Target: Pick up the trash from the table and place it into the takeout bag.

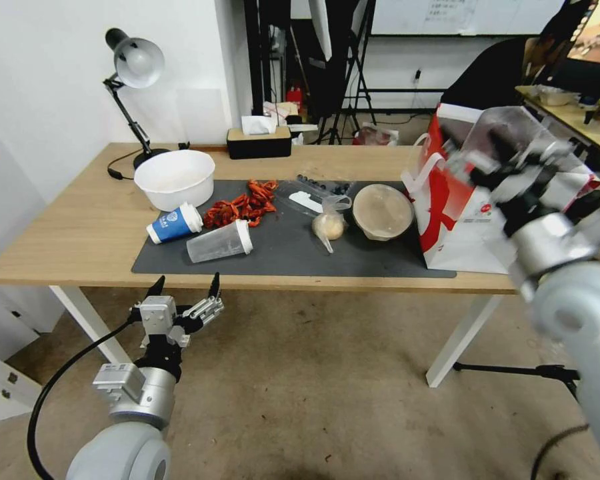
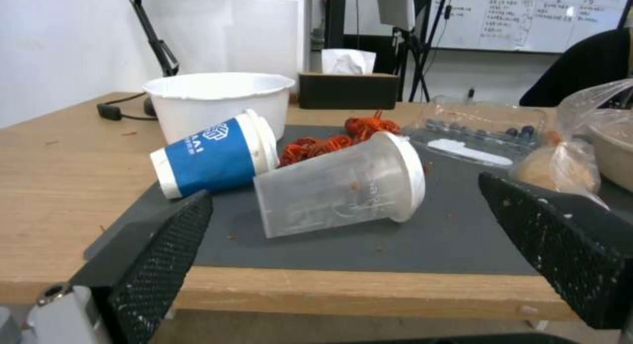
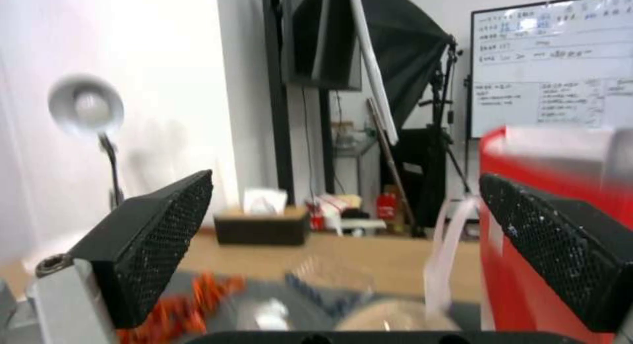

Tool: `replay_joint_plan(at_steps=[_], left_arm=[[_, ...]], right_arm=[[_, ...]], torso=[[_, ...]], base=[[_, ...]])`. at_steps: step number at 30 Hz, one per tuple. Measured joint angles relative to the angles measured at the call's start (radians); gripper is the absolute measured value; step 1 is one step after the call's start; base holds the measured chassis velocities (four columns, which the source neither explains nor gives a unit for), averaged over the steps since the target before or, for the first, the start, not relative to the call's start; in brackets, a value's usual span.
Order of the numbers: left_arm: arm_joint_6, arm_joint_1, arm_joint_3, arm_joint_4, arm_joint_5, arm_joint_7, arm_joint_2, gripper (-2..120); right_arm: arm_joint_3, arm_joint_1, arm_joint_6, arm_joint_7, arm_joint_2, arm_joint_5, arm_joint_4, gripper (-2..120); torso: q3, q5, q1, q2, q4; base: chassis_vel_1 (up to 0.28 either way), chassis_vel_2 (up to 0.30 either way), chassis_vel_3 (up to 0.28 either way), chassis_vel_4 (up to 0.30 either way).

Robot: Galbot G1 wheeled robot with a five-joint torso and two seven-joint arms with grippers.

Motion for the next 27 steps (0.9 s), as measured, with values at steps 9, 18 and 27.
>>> replay_joint_plan(at_steps=[9, 18, 27], left_arm=[[-0.011, 0.000, -0.001, 0.009, -0.001, 0.000, 0.004, 100], [-0.013, -0.005, 0.003, 0.017, -0.001, 0.000, 0.004, 100], [-0.018, -0.003, 0.002, 0.018, -0.001, 0.001, 0.005, 100]], right_arm=[[-0.068, -0.206, 0.171, 0.118, 0.080, -0.329, -0.065, 100], [-0.110, -0.304, 0.293, 0.164, 0.138, -0.392, -0.147, 100], [-0.126, -0.296, 0.298, 0.181, 0.152, -0.384, -0.152, 100]], torso=[[0.000, 0.0001, 0.000, 0.000, 0.0000], [0.000, 0.0001, 0.000, 0.000, 0.0000], [0.000, -0.0001, 0.000, 0.000, 0.0001]], base=[[0.000, 0.000, 0.000, 0.000], [0.000, 0.000, 0.000, 0.000], [0.000, 0.000, 0.000, 0.000]])
